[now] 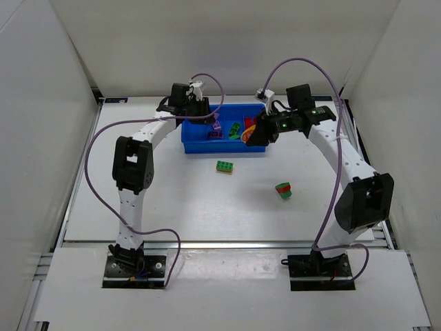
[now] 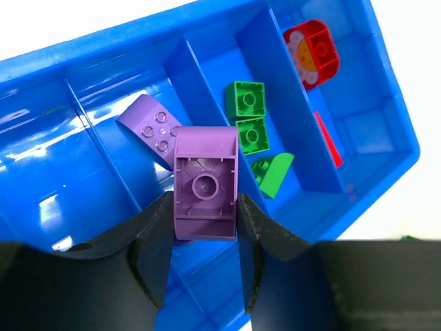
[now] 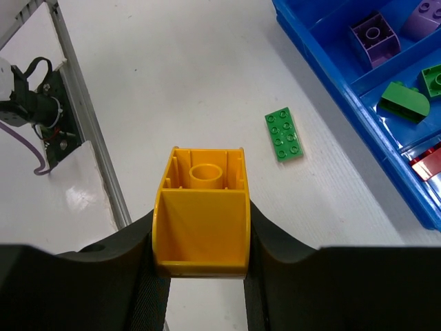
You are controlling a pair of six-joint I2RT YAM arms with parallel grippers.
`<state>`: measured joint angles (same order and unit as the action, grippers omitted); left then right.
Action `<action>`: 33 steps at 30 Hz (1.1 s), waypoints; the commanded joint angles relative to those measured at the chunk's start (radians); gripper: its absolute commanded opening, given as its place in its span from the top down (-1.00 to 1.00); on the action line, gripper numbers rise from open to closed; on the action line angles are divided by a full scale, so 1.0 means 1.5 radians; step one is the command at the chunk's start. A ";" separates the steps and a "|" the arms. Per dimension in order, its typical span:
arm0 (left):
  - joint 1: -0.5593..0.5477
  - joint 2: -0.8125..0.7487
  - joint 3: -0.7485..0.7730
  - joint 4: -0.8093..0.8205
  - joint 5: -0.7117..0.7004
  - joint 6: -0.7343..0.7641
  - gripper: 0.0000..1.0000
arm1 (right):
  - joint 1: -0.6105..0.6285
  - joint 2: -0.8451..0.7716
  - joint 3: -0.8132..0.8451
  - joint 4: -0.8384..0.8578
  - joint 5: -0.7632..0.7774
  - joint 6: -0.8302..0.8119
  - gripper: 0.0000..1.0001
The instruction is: Sort the legos into containers by color
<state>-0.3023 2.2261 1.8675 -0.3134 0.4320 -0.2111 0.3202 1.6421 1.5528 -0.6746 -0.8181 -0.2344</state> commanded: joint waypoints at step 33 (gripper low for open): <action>0.395 -0.406 -0.128 -0.095 0.343 -0.132 -0.99 | 0.205 0.506 0.547 0.117 0.286 0.163 0.95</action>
<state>0.2714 1.6924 1.7332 -0.3740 0.8951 -0.4034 0.6025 2.3596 2.2837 -0.5209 -0.4725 -0.0010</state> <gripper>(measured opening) 0.995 0.417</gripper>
